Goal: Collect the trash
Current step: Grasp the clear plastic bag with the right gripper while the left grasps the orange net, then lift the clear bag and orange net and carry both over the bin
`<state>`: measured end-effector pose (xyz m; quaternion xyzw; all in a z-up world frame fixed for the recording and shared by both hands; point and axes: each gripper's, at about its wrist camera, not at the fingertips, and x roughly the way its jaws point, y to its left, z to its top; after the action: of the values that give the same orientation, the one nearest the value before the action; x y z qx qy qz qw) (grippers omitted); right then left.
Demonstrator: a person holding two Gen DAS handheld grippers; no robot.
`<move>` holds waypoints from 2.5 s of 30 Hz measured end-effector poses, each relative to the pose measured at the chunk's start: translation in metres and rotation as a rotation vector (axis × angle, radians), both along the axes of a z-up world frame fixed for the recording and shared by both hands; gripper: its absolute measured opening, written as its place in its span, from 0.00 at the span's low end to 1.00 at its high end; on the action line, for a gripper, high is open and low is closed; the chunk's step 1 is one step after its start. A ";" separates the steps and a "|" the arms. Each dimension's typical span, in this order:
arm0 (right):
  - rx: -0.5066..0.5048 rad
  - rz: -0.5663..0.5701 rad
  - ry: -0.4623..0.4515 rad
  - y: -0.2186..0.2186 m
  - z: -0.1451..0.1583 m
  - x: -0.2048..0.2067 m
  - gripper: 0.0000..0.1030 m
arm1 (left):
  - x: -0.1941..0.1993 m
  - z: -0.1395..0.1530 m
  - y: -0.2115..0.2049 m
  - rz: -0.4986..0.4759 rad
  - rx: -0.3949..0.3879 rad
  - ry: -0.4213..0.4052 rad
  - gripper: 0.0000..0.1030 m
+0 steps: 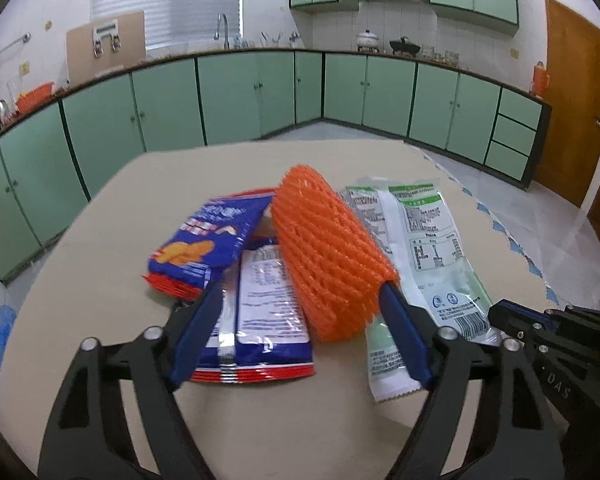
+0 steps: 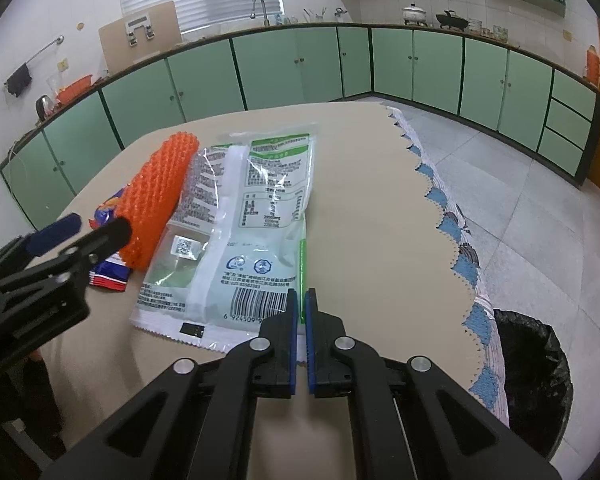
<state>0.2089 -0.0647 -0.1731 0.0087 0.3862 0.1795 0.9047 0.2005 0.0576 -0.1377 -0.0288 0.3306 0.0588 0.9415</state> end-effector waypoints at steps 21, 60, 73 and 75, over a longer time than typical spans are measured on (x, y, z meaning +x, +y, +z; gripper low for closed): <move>0.012 -0.021 -0.010 -0.017 0.006 -0.008 0.04 | -0.036 0.006 0.006 -0.033 -0.041 -0.027 0.04; -0.103 0.000 -0.013 -0.020 -0.007 -0.017 0.09 | -0.057 -0.014 -0.007 -0.057 -0.035 -0.007 0.04; 0.015 -0.034 -0.108 -0.053 0.038 -0.034 0.02 | -0.058 0.002 -0.018 -0.086 -0.038 -0.043 0.04; 0.021 -0.049 -0.121 -0.061 0.046 -0.037 0.02 | -0.057 0.008 -0.025 -0.104 -0.039 -0.057 0.04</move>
<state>0.1719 -0.1261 -0.1274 0.0167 0.3285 0.1618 0.9304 0.1435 0.0331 -0.1298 -0.0317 0.3060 0.0028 0.9515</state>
